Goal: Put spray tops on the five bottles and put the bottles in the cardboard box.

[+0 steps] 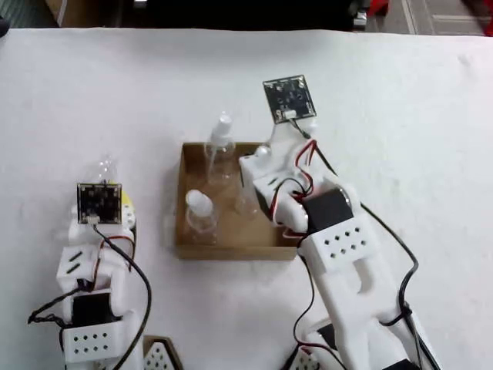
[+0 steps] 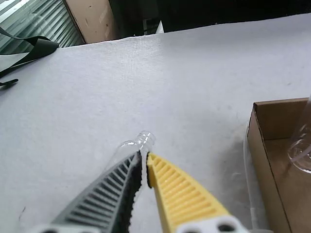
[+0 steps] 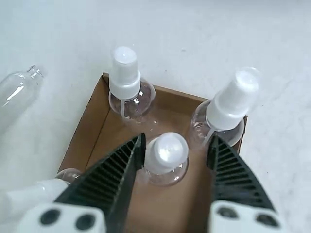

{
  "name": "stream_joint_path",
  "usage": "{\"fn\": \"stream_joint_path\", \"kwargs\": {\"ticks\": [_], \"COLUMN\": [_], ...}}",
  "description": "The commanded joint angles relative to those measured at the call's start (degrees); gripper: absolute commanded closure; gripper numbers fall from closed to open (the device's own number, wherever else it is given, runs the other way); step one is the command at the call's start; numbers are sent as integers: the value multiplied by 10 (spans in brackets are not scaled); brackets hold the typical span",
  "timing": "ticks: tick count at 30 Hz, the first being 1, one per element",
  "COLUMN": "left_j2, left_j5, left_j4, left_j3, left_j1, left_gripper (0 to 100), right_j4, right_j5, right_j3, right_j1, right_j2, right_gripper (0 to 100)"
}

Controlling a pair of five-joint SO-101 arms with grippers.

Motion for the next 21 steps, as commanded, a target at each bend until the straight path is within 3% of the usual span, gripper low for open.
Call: {"fn": "stream_joint_path", "kwargs": {"ticks": [1,21], "left_j2": [-11,-11], "left_j5": [-5,-5], "left_j4": [-23,-21], "left_j3": [-6,-6], "left_j1": [8,8], "left_gripper": [972,972], "right_j4": [-2,-15], "right_j5": [5,11], "right_j3": [-34,-33], "right_j1": [-1,1], "right_j2": [0,0], "right_gripper": [815,926]}}
